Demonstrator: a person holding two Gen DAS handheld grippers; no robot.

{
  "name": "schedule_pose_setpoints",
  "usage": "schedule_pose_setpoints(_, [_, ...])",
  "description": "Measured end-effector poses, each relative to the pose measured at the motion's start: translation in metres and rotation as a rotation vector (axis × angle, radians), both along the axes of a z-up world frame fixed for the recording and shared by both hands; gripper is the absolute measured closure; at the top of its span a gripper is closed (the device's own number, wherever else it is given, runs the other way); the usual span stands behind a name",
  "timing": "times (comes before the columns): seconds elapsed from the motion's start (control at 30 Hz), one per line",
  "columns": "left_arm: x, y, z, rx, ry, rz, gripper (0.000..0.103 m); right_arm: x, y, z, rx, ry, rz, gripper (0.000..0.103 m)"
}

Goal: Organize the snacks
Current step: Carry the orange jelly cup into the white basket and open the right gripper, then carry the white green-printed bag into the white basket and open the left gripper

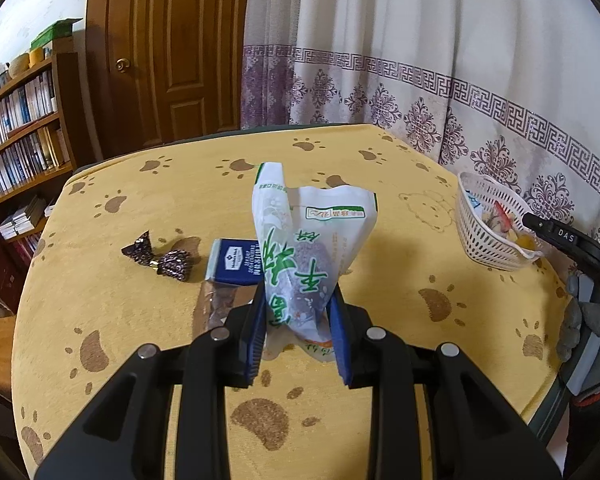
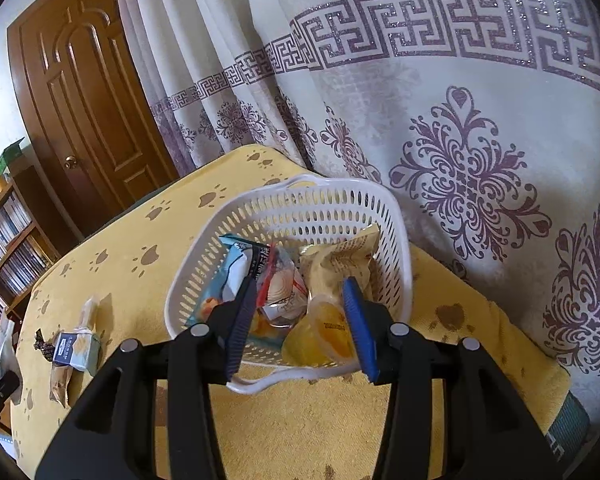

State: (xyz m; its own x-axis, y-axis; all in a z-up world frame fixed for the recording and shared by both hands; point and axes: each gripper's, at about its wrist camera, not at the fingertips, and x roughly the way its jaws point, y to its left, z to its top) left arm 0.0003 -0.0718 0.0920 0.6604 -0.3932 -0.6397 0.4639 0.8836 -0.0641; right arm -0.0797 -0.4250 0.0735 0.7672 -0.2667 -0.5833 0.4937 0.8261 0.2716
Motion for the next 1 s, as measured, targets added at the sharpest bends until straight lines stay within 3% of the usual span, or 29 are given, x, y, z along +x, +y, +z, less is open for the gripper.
schedule_pose_setpoints(0.5, [-0.008, -0.026, 0.005, 0.025, -0.015, -0.024, 0.074, -0.019, 0.011, -0.006, 0.032, -0.041, 0.015, 0.045])
schedule_pose_setpoints(1.0, [-0.008, -0.038, 0.01, 0.03, -0.017, -0.034, 0.074, -0.035, 0.015, -0.004, 0.038, -0.073, 0.02, 0.044])
